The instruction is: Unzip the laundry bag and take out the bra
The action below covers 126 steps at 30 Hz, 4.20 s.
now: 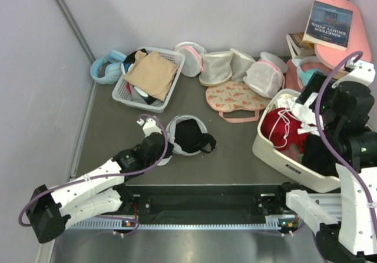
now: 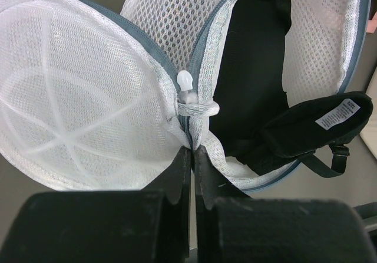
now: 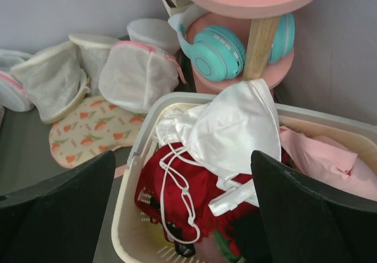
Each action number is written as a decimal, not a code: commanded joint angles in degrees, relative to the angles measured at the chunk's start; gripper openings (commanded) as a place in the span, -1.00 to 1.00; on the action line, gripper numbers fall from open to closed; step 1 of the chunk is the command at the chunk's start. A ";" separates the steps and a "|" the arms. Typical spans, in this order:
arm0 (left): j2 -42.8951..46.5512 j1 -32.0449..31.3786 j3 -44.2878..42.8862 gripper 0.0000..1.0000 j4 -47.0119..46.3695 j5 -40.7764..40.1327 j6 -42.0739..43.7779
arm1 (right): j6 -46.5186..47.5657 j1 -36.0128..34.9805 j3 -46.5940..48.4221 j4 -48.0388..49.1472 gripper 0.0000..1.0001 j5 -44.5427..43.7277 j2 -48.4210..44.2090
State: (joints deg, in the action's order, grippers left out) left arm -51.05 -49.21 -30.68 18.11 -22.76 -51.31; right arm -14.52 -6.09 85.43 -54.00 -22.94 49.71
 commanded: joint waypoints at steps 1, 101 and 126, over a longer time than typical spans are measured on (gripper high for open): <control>0.60 0.17 -1.14 -1.00 -1.94 -0.09 -0.89 | 1.34 0.64 5.10 4.94 0.92 2.70 1.00; 2.62 0.87 0.18 -1.00 0.17 -1.49 -3.53 | 3.80 -27.06 36.65 9.88 -1.00 18.46 24.65; -0.81 1.13 -0.53 -1.00 -3.43 0.00 -1.43 | 10.57 -17.82 35.70 3.11 -1.00 -7.99 18.32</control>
State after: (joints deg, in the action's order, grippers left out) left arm -51.20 -48.40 -30.00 18.00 -23.33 -53.80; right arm -5.52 -26.15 121.30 -48.47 -21.47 70.43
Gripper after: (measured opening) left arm 0.023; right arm 0.018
